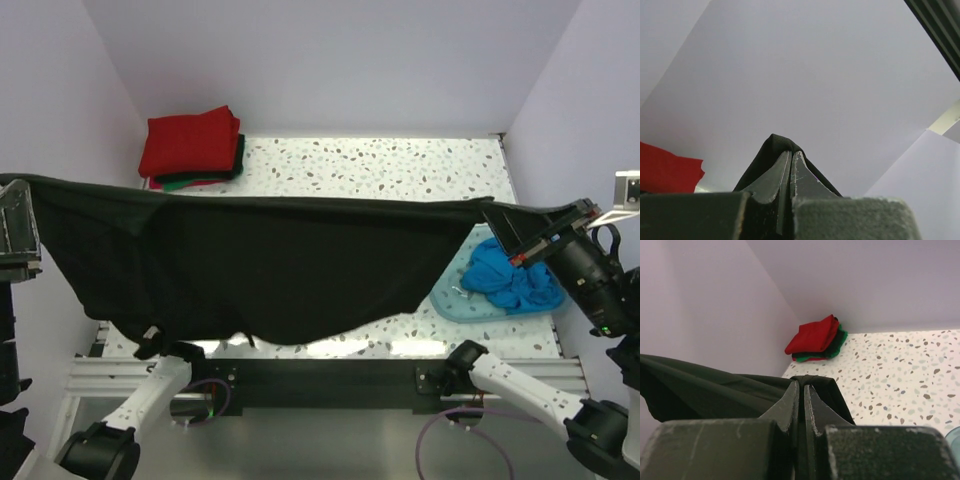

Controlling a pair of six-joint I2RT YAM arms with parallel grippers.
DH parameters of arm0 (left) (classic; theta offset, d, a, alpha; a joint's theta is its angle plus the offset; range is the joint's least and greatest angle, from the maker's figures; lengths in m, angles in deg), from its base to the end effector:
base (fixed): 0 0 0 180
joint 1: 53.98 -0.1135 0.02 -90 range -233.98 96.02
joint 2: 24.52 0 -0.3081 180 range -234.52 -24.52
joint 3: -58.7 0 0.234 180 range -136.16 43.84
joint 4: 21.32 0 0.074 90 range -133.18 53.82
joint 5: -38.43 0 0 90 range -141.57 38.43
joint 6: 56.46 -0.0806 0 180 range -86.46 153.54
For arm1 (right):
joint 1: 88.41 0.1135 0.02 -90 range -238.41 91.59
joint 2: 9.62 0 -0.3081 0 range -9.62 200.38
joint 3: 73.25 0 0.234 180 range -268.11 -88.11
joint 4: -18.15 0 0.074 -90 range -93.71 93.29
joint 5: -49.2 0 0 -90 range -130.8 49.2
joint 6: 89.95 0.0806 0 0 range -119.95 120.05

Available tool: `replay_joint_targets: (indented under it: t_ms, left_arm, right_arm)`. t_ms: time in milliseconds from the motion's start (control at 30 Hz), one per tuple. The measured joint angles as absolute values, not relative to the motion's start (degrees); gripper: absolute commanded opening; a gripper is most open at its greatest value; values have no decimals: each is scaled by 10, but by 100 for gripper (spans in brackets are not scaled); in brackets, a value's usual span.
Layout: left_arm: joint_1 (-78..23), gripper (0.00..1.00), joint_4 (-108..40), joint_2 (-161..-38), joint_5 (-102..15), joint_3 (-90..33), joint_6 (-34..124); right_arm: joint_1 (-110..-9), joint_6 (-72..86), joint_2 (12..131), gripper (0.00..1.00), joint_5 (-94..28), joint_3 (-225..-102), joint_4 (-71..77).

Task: Fold and stack the t-shirts
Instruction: Flatten the tshirt out

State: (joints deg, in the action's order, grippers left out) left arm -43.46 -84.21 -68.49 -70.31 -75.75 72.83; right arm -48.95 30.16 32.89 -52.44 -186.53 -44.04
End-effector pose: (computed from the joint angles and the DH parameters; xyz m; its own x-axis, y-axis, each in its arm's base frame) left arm -0.0646 0.0383 0.6310 0.4202 -0.6880 -0.5917 0.2055 0.7073 -0.6764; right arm 0.0267 0.0009 0.5655 -0.1354 0.5250 -0.8403 -0.4630 0.7163 0.5221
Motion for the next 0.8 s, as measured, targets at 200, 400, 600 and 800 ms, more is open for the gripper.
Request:
replay_joint_targets:
  t_ms: [200,400,600,800]
  left_arm:
    - [-435,0,-810,-697,-700,-683,709]
    - [-435,0,-723,-775,-719,-486,683]
    - [-435,0,-622,-917,-729,-309,658]
    - [-438,0,-501,-1086,-728,-248,638]
  right_arm:
    - [-490,295,330,0,-541,-1824,-446]
    - [-490,285,383,0,-637,-1724,-425]
    - [-552,275,533,0,-663,-1638,-346]
    - [-649,275,741,0,-604,-1608,-252]
